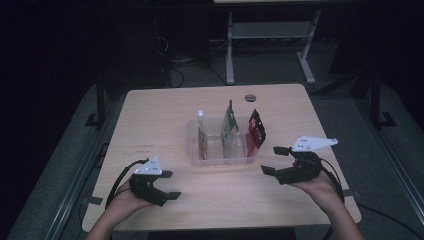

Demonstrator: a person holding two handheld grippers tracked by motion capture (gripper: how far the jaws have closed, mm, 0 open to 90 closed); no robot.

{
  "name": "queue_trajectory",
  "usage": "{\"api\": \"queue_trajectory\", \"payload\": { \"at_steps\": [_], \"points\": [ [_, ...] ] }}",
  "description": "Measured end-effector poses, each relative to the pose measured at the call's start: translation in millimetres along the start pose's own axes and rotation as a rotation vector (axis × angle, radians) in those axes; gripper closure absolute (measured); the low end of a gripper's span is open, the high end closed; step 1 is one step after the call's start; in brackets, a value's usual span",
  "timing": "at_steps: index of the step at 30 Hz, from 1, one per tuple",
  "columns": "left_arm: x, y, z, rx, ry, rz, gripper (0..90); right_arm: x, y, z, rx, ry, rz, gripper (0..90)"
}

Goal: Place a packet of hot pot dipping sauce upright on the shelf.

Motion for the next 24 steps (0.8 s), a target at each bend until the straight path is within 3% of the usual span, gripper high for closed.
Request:
{"api": "queue_trajectory", "payload": {
  "at_steps": [7, 15, 24],
  "points": [
    [-9.8, -1.0, 15.0, -0.035, 0.007, -0.023, 19.8, -3.5, 7.2, 28.2, 0.029, -0.038, 0.053, 17.6],
    [-18.3, -4.3, 36.5, -0.064, 0.014, -0.053, 19.5, -1.6, 16.0, 60.7, 0.053, -0.089, 0.077, 15.3],
    [-14.0, -9.9, 46.5, -0.05, -0.023, -0.084, 18.0, 3.7, 23.9, 78.9, 0.042, -0.154, 0.158, 13.5]
  ]
}}
Point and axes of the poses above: each handheld gripper's, and its own axes: x roughly forward along the jaws, z roughly out of its underside, y roughly to its right, the point moved 6 cm from there along x, roughly forward along the jaws, and after that the axes turned 8 degrees about -y, right-handed, at the moved point
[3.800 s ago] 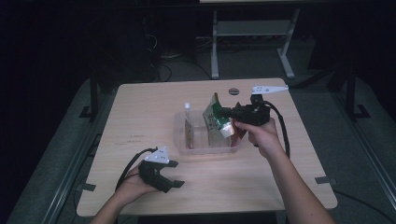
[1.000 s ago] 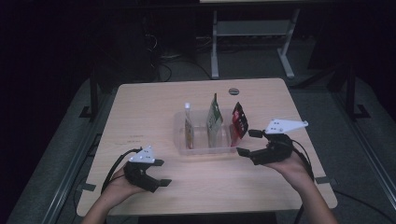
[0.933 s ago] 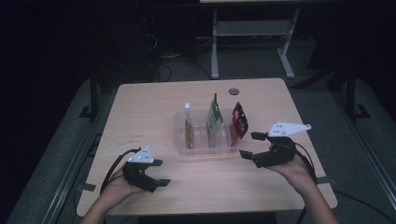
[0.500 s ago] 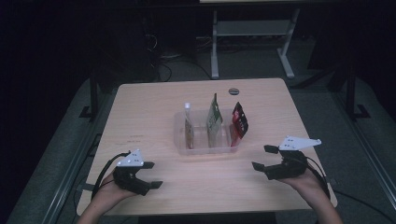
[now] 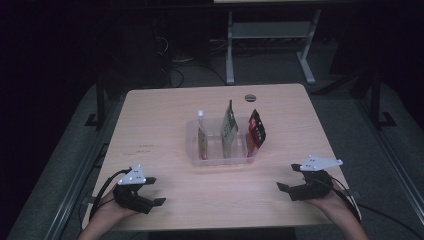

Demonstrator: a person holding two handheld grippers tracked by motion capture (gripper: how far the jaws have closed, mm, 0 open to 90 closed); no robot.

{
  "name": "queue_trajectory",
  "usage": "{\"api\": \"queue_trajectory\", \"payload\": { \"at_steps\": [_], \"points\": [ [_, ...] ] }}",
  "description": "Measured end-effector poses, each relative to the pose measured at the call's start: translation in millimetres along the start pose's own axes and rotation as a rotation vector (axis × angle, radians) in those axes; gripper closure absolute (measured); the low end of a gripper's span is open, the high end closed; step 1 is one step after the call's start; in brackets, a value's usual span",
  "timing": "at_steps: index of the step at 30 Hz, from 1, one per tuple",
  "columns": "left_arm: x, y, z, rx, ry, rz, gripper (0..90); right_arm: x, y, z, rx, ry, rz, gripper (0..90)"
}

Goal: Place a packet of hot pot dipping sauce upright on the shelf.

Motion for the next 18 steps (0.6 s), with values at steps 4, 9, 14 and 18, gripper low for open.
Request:
{"api": "queue_trajectory", "payload": {
  "at_steps": [4, 9, 14, 18],
  "points": [
    [2.2, -1.4, 1.5, -0.006, -0.007, -0.007, 17.9, 6.7, 4.7, 6.6, 0.0, -0.04, 0.017, 13.1],
    [5.7, -6.9, 4.6, 0.015, -0.045, -0.03, 17.7, 11.9, 6.9, 10.7, 0.007, -0.066, 0.011, 12.7],
    [7.5, -9.0, 4.5, 0.016, -0.049, -0.033, 17.6, 12.6, 7.0, 10.3, 0.005, -0.067, 0.017, 12.7],
    [9.2, -7.6, 4.5, 0.019, -0.058, -0.033, 17.6, 13.0, 7.2, 10.6, -0.002, -0.07, 0.019, 12.7]
  ]
}}
Point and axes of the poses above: each handheld gripper's, and its own axes: x roughly forward along the jaws, z roughly out of its underside, y roughly to its right, the point moved 6 cm from there along x, roughly forward along the jaws, and after that the axes turned 8 degrees about -y, right-handed, at the moved point
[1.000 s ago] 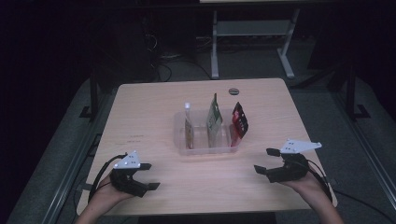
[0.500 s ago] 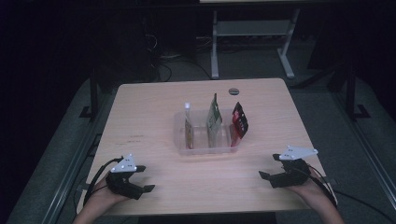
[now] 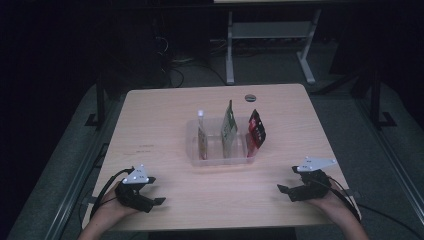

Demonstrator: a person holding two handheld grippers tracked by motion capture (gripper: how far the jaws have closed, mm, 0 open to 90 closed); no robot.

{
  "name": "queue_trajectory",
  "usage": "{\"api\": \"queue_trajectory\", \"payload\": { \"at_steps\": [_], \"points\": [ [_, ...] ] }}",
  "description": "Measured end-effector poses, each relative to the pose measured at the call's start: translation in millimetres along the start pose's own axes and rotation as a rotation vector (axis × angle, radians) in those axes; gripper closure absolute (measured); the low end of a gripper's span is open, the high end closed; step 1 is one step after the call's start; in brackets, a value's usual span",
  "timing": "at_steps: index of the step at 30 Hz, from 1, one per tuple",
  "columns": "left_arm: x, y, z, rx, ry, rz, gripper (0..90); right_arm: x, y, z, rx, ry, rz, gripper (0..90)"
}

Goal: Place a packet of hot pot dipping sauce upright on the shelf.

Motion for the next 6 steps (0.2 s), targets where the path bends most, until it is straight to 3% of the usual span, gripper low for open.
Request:
{"api": "queue_trajectory", "payload": {
  "at_steps": [6],
  "points": [
    [0.6, 0.2, -0.3, 0.006, -0.001, -0.003, 17.6, 0.5, -0.3, -0.3, -0.004, 0.002, 0.0, 12.1]
  ]
}}
Point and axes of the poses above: each handheld gripper's, and its own axes: x roughly forward along the jaws, z roughly out of its underside, y roughly to its right, the point moved 6 cm from there along x, roughly forward along the jaws, and after that the axes turned 8 degrees about -y, right-handed, at the moved point
